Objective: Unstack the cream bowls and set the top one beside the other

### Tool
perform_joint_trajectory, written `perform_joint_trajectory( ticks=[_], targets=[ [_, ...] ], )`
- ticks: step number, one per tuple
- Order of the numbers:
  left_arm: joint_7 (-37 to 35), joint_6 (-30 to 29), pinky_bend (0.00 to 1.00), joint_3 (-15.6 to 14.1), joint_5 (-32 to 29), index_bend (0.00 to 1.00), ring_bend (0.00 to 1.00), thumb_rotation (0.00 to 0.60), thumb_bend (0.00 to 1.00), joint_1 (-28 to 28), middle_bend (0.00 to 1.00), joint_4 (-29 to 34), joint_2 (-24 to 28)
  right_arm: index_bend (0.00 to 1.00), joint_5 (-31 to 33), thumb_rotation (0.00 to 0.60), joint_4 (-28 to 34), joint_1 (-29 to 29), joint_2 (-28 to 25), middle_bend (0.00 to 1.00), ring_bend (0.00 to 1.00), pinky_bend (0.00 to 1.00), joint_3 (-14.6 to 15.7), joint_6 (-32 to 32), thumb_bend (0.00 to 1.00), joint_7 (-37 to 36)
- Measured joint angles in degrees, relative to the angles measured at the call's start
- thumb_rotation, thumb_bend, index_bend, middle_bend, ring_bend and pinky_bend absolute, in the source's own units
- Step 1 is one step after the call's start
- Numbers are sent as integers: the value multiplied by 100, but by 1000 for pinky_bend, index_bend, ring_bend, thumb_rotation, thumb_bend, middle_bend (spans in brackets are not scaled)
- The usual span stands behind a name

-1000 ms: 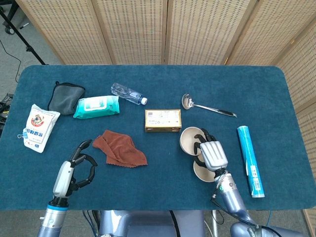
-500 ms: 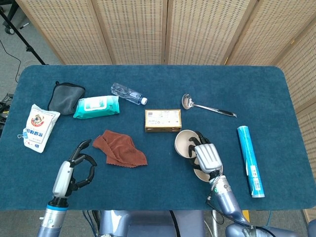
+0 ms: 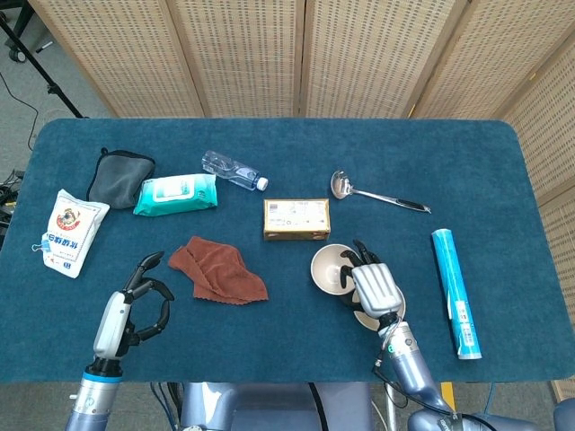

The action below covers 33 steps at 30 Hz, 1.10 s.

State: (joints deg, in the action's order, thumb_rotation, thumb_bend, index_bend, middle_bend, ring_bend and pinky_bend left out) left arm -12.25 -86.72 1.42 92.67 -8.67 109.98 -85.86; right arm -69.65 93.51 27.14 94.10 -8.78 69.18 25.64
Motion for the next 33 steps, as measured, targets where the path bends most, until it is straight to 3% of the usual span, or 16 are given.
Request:
perform_joint_trajectory(
  ticks=[5,12,33],
  targets=[
    [0,2,350,-15,12,560,157,600,497,3,168,6,1,441,32,600,39,12,-10,144,52,236,-12,13,208,79],
    [-1,-1,350,-11,12,561,157,600,498,2,168,14,4,378,85,600,142,43,-42,92,7,236,-49,46,208,230],
    [55,17,350,-42,27,560,157,600,498,3,168,-47,-43,369,1,600,840,343,-440,73,0,237,-351,151,208,845]
  ],
)
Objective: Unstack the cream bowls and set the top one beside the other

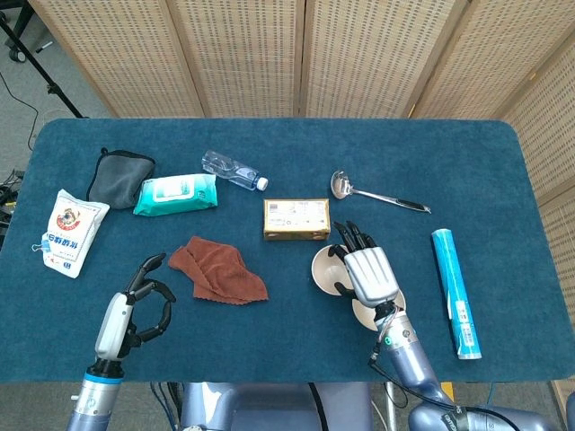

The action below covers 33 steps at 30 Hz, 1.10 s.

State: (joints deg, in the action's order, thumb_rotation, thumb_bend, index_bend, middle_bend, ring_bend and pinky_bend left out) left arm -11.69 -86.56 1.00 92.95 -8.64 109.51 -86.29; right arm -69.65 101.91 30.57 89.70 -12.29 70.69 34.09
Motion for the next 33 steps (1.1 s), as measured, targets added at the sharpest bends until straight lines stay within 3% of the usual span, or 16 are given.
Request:
perform_joint_trajectory(
  ticks=[10,19,26,33],
  targets=[
    [62,44,350,-6,-48,560,157,600,497,-6,168,-84,-55,369,-489,600,1047,-234,-833,76,0,236,260,309,208,89],
    [150,94,350,-36,-73,560,157,600,497,-9,168,-171,-127,369,-1549,600,2082,-1067,-2031,123,0,236,986,1135,208,-250],
    [255,123,350,-90,-56,560,157,600,498,-5,168,-245,-198,369,-2504,600,2324,-1859,-2804,131,0,236,1725,1748,208,-789],
    [333,145,350,-131,-31,560,157,600,497,0,168,-314,-254,369,-3108,600,2305,-2419,-3255,137,3,237,2140,2215,208,-1368]
  ],
)
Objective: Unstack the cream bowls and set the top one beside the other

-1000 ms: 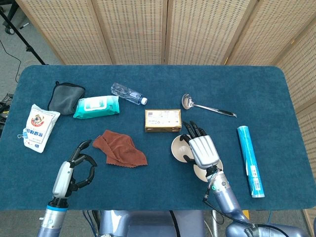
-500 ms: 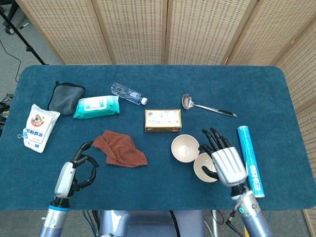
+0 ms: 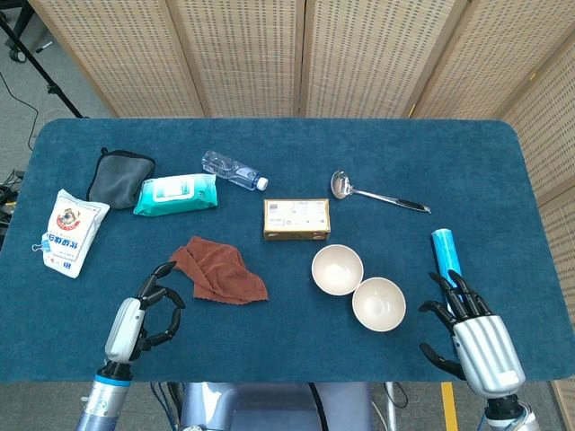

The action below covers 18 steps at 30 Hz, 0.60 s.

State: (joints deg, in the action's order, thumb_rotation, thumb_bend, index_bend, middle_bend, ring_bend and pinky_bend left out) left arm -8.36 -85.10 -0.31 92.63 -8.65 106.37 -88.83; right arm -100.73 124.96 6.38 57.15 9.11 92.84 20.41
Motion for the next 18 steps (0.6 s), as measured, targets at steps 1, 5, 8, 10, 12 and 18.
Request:
perform_joint_trajectory(
  ticks=[1,5,8,10,12,18],
  targets=[
    [7,-3,350,-2,6,560,157,600,498,1,168,-8,-6,369,-47,600,-23,-66,-37,140,6,237,37,66,208,-81],
    [50,-1,350,-19,23,561,157,600,498,4,168,-63,-38,369,-151,600,-195,-370,-181,150,12,236,170,400,208,-511],
    [67,3,350,-40,56,560,157,600,498,3,168,-87,-55,369,-142,600,-335,-500,-362,150,12,237,196,495,208,-843],
    [82,-13,350,-55,108,560,157,600,497,5,168,-93,-59,369,-155,600,-354,-531,-438,150,12,236,179,511,208,-914],
    [100,-40,350,-76,172,560,157,600,498,12,168,-95,-61,369,-223,600,-343,-564,-496,150,12,236,167,518,208,-997],
    [169,-127,350,-137,337,561,157,600,498,36,168,-72,-55,369,-357,600,-286,-684,-644,150,12,237,106,500,208,-1129]
  ],
)
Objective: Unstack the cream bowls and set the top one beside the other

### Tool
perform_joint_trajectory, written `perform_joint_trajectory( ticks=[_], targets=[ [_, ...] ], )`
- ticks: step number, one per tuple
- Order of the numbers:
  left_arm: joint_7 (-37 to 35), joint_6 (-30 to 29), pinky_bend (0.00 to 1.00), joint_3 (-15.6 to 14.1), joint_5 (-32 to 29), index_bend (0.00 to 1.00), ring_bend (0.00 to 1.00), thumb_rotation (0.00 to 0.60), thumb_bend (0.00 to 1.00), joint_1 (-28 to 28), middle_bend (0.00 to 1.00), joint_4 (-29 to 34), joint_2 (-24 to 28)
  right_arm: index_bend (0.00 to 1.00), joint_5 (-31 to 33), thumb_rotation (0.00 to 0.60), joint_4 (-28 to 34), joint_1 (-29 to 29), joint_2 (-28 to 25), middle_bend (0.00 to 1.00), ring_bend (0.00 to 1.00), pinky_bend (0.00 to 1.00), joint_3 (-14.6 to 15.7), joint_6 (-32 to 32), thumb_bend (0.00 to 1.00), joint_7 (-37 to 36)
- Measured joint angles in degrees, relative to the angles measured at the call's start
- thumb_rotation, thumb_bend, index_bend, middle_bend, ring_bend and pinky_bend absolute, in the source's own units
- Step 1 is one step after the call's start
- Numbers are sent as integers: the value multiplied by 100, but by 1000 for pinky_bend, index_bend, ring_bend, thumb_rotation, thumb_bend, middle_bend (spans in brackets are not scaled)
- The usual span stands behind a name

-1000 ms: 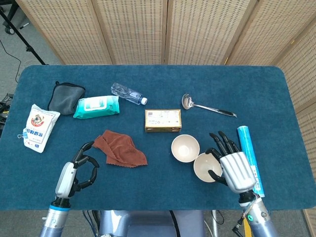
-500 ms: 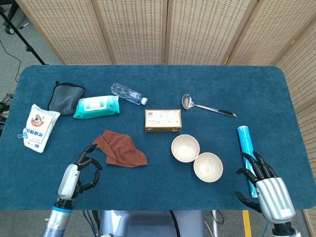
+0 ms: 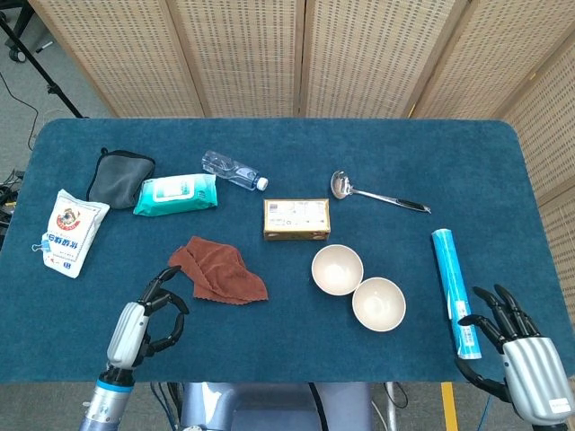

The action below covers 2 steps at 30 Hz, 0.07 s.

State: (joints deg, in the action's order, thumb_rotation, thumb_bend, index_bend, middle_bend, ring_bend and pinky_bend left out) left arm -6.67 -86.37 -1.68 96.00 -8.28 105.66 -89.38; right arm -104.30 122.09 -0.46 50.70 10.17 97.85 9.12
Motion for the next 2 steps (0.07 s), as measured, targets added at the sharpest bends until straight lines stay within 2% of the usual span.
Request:
perform_joint_trajectory(
  ticks=[2],
  targets=[
    [19,-21,350,-16,35,561,157,600,498,9,168,20,5,369,4,600,8,-18,-22,150,12,236,-28,-1,208,-23]
  ],
)
